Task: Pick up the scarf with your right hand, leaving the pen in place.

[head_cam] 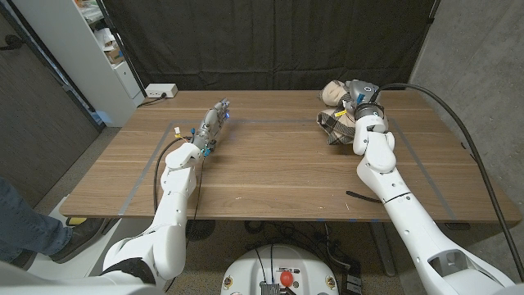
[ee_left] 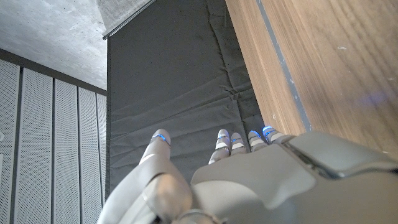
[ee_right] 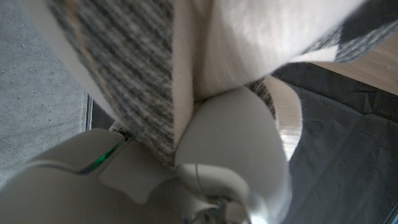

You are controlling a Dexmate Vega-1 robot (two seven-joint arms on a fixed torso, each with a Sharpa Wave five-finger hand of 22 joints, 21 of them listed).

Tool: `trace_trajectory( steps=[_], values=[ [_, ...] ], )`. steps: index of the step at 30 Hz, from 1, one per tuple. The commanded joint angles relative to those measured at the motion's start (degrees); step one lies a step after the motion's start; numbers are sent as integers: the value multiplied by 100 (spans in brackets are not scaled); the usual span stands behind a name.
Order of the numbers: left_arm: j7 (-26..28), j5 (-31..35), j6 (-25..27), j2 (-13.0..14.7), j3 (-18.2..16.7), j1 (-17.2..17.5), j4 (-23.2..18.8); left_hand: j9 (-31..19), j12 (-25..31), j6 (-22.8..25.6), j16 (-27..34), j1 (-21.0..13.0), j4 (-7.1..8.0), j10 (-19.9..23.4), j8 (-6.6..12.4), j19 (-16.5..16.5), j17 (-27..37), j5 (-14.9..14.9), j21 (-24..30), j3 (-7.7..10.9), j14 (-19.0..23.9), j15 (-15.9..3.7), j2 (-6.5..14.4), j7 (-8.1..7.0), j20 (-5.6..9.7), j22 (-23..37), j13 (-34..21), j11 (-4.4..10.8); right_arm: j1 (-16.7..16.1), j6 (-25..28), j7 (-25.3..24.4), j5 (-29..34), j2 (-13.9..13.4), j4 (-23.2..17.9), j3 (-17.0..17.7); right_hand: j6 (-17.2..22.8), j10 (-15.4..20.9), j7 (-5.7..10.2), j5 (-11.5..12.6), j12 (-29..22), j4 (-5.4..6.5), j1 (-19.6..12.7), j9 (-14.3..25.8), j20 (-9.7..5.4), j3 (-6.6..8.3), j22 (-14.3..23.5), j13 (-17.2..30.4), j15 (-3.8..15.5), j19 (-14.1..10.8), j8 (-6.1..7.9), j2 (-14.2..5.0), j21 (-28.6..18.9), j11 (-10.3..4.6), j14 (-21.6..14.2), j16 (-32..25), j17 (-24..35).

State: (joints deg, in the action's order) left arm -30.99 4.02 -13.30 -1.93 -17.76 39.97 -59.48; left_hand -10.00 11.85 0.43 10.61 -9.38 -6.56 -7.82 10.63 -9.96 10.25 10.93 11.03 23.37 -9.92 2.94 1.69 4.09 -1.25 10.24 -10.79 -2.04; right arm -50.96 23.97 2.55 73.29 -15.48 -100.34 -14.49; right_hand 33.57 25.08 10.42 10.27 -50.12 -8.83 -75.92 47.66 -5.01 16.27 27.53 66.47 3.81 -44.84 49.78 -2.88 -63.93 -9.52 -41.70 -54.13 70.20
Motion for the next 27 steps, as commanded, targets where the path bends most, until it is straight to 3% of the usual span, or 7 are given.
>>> trace_trajectory(
  steps=[1, 27],
  values=[
    [21, 15, 79, 1, 46, 42, -132, -23, 12, 10, 22, -2, -35, -3, 23, -759, 24, -9, 39, 17, -259, 20, 41, 13, -17, 18, -14, 15, -44, -57, -42, 63, 7, -193, 86, 25, 60, -4, 12, 50, 25, -487, 2, -677, 7, -20, 32, 842, 48, 40, -438, -105, 16, -70, -72, 9],
    [20, -38, 183, 6, 131, 175, -356, -23, 13, 13, 20, -4, -42, 4, 19, -762, 23, -10, 39, 13, -264, 22, 48, 12, -20, 18, -14, 10, -120, -109, -23, 246, 61, -656, 254, 24, 137, -20, 13, 125, 36, -460, -1, -704, 19, -177, 77, 843, 133, 61, -434, -433, 9, -91, -175, 7]
  ],
)
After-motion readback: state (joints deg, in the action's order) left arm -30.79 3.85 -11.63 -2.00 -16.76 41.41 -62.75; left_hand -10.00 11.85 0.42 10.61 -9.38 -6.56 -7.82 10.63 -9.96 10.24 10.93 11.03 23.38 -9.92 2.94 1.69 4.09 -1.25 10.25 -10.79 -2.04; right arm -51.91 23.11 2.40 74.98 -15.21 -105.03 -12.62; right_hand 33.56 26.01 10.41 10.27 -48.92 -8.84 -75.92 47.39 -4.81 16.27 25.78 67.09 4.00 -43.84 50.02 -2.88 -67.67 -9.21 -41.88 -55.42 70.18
